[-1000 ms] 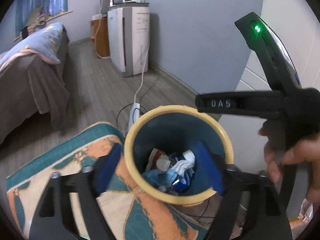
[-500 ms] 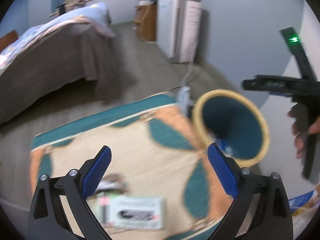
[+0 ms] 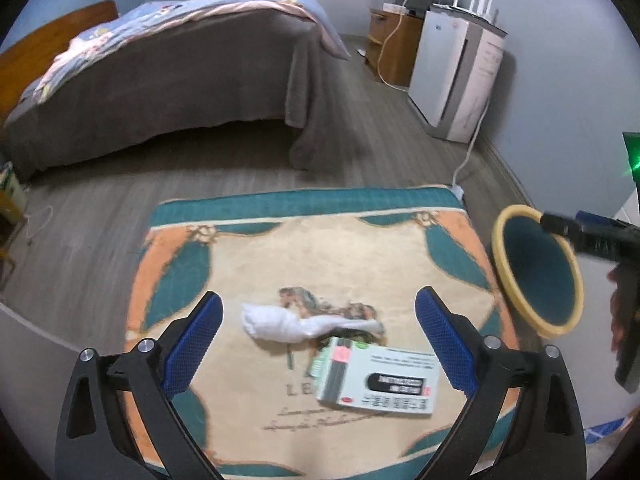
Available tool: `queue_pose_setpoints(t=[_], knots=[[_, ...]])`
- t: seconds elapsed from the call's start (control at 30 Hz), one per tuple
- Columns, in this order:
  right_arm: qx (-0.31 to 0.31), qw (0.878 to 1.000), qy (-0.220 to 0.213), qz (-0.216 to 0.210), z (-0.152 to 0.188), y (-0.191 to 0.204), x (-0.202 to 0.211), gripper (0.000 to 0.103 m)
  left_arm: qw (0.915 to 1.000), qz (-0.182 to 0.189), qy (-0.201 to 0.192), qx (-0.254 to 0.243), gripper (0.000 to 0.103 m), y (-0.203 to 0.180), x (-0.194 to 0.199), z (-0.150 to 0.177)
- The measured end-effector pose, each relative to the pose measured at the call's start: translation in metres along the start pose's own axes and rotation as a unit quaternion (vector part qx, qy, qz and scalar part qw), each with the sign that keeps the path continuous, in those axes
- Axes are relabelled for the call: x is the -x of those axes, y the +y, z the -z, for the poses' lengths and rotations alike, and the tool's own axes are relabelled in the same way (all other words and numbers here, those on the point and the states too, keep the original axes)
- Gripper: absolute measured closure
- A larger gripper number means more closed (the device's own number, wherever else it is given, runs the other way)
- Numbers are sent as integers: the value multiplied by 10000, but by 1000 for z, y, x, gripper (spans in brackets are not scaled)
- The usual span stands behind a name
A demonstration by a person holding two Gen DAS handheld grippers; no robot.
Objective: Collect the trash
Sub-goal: 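Move both grippers back over the rug toward the medicine box and tissue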
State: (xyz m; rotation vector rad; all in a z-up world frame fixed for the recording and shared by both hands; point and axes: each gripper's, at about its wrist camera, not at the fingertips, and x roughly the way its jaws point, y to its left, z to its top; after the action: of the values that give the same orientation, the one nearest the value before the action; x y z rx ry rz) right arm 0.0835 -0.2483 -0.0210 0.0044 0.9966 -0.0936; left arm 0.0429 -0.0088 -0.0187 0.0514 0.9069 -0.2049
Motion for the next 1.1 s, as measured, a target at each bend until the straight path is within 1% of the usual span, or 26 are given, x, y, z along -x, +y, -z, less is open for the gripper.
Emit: queue_pose_setpoints(t=[0.1,0.23,0.4,0.57,0.7,0.87,0.93,1.03,1.1], knots=[[424,9990,74,-146,5,29,-7,6,9997,-225,-61,-60,7,10,-1,0],[861,9951,386,-287,19,64,-22,6,9997,-235,37,75,7,29,-6,0],[1309,9881,610,-523,37,103,-40,6,9988,-467,146,43,7,55,-10,5],[1939,9726,890,-923,59,146,-55,6,9985,-474,258,97,7,73,-12,10],[2247,9598,1226,-1155,77,170,-66,6,9987,-392,266,206,7,84,-9,7],[2727,9419,1500,-1260,99,192,-73,6,9988,-245,287,303,7,89,-8,4],[2844,9368,1598,-1263,105,196,-79,6,9988,-188,317,325,7,89,-9,4],[2987,9336,1676,-1052,110,202,-90,6,9987,-107,345,358,7,89,-10,2],[2971,9346,1716,-940,110,204,-99,6,9987,-109,353,355,7,91,-11,2]])
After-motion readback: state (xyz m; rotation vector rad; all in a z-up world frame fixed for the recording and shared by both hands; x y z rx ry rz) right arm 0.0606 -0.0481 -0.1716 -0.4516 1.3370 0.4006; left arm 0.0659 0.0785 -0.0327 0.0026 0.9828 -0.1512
